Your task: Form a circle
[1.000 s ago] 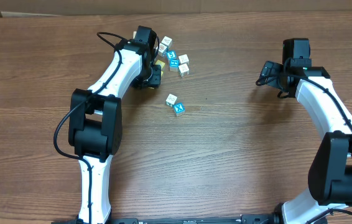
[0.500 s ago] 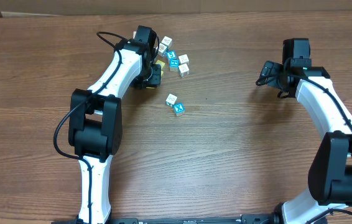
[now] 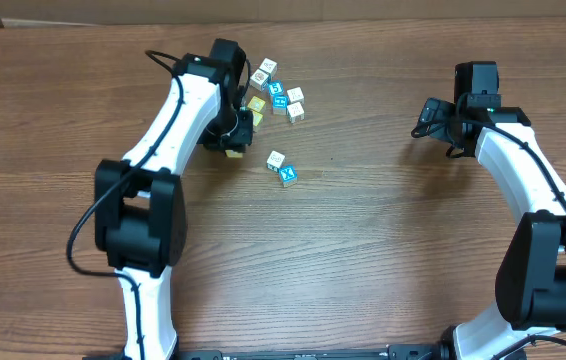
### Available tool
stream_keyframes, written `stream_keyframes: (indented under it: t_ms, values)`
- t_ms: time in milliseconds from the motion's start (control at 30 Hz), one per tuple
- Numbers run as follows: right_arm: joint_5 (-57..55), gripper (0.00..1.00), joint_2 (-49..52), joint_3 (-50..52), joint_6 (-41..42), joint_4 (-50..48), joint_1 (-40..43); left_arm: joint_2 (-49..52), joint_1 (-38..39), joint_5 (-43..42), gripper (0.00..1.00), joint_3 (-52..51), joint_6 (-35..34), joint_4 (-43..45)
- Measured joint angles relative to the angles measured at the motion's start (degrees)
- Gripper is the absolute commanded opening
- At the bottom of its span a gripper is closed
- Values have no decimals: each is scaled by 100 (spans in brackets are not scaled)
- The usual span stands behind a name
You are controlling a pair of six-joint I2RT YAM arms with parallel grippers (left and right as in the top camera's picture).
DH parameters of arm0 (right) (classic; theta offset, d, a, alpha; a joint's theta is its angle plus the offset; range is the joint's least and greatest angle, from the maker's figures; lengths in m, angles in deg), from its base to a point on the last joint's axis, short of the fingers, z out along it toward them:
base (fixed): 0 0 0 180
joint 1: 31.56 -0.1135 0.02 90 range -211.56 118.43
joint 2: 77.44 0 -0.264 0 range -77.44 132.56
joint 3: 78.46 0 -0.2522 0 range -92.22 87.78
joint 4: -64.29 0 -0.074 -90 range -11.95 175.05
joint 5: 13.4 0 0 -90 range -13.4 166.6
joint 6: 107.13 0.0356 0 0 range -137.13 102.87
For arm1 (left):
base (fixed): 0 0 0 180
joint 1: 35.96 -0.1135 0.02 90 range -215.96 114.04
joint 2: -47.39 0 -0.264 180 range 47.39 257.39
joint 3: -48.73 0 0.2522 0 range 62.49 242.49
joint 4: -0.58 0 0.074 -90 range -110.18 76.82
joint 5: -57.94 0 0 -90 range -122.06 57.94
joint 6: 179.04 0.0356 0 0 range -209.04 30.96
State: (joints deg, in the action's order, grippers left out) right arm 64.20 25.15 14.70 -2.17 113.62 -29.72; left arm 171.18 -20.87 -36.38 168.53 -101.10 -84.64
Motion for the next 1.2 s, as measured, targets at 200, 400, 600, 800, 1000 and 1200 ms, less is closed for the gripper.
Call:
stream_keyframes:
  t_ms: [200, 400, 600, 800, 1000, 1200]
  values:
    - [0, 100, 0, 0, 0, 0, 0, -59, 66, -127, 25, -20, 378, -619]
    - [0, 100, 0, 0, -2, -2, 0, -59, 243, -155, 26, -304, 935, -625]
    - [0, 100, 0, 0, -2, -2, 0, -59, 332, -168, 27, -868, 1397, -144]
    - [0, 100, 0, 0, 2, 0, 0, -59, 332, -170, 28, -1480, 1569, 658]
    - [-2, 100, 0, 0, 0, -2, 0, -79, 332, -208, 29, -1652, 1615, 1163]
    - [-2, 100, 0, 0, 0, 2, 0, -79, 332, -232, 40, -1676, 1679, 1327]
